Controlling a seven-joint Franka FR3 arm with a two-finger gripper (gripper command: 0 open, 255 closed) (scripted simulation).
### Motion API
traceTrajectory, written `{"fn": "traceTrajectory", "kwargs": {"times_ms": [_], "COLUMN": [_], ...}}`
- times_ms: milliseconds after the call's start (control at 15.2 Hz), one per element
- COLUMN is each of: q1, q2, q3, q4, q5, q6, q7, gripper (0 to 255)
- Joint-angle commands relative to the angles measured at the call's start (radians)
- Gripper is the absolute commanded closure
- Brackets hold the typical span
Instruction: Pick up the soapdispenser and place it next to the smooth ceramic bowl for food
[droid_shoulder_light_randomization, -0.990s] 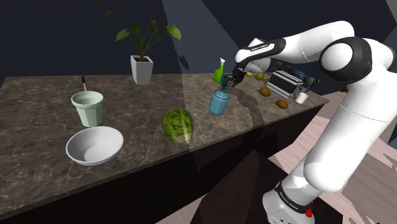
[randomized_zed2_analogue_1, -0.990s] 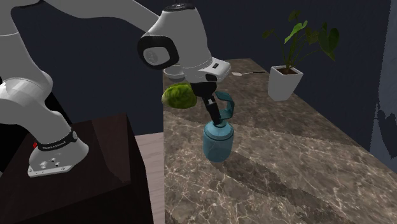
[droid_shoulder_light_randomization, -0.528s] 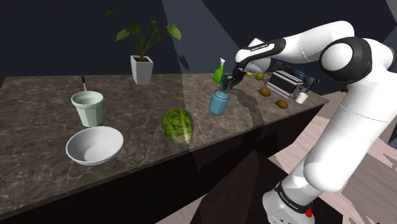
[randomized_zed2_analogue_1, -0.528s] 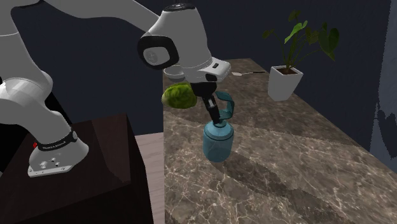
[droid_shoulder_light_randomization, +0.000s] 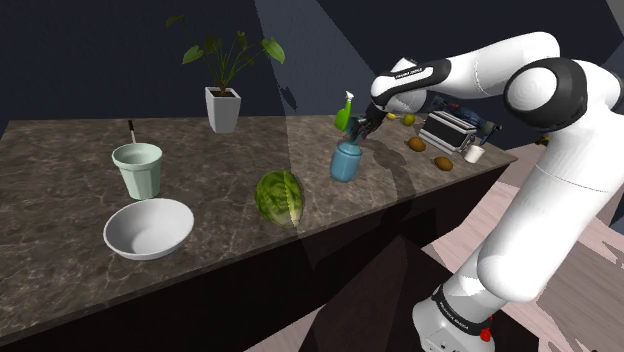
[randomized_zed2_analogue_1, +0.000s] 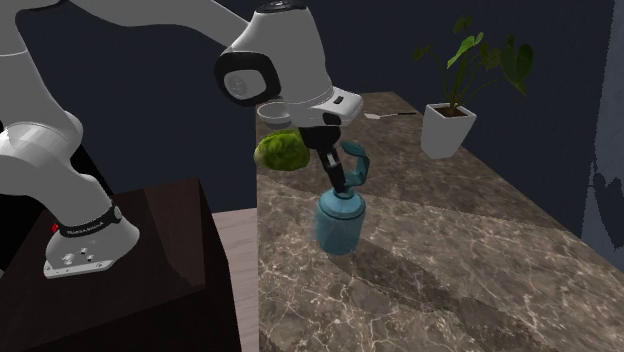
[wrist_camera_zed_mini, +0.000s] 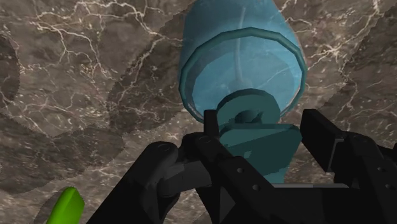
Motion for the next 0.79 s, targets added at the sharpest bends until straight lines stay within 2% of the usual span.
{"fn": "traceTrajectory", "kwargs": {"times_ms": [0,726], "q1": [0.001,0.006], "q2": [-0.009,-0.062], "q3": [-0.002,-0.009], "q4": [0.015,0.104], "q5": [-0.009,-0.056], "q6": [-0.022,-0.157], "q7": [0.008,0.047], "gripper": [255,255]}}
